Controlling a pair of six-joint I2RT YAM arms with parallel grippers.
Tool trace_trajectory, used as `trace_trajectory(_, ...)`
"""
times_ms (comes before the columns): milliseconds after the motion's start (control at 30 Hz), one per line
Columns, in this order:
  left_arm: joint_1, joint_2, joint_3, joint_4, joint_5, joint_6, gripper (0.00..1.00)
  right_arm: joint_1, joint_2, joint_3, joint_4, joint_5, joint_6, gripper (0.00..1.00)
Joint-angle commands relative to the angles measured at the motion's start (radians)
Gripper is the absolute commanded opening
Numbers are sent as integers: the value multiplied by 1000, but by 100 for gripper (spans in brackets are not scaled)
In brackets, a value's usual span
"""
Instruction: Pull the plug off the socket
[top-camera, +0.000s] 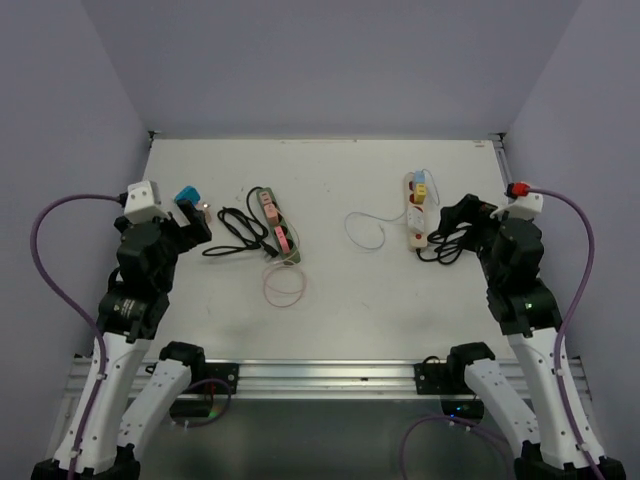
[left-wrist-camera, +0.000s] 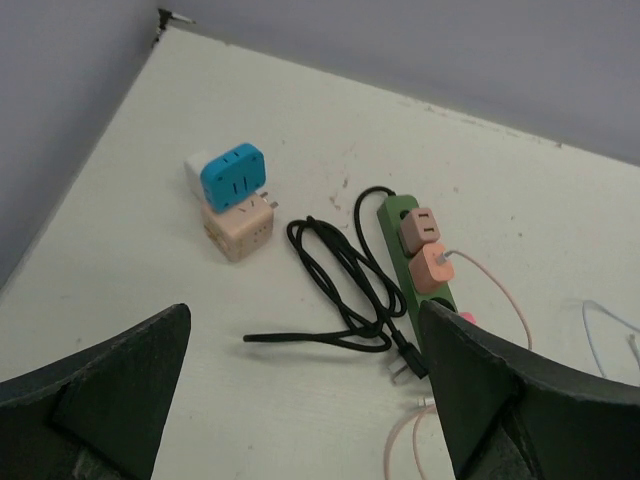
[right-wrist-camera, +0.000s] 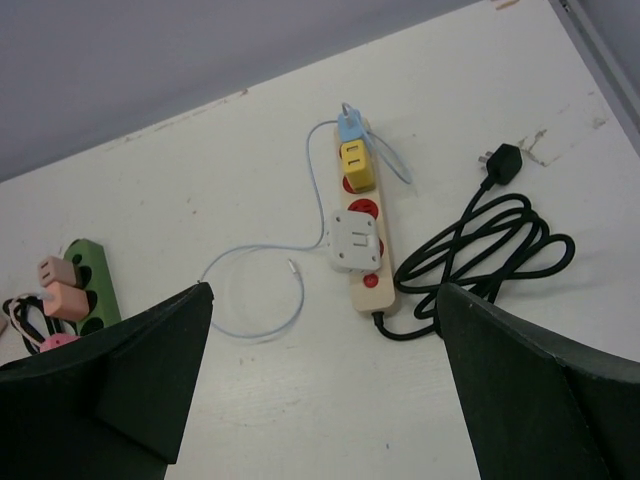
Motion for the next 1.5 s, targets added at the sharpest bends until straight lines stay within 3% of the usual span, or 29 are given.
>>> trace_trajectory(0,-2,81,-26,-11,127,-33,100,5,45,7,17,-50,0,99)
trace_trajectory(333,-2,284,-111,38,272,-112,100,76,298,18,8,-166,-28,99)
trace_trajectory(567,-12,379,-132,145,401,-209,100,142,340,-46,89,-139,1,99)
trace_trajectory(767,-54,550,-60,206,388,-275,96,151,312,-94,122,-149,9,99)
trace_trajectory(1067,-229,759,69,226,252,-346,94,151,304,-141,162,-189,20,99)
trace_trajectory(1300,-309,889,132,216,183,-361,72,153,312,-164,189,-208,35,99)
trace_trajectory(1467,-323,939,139,210,154,-370,62,156,310,-196,229,-264,44,99)
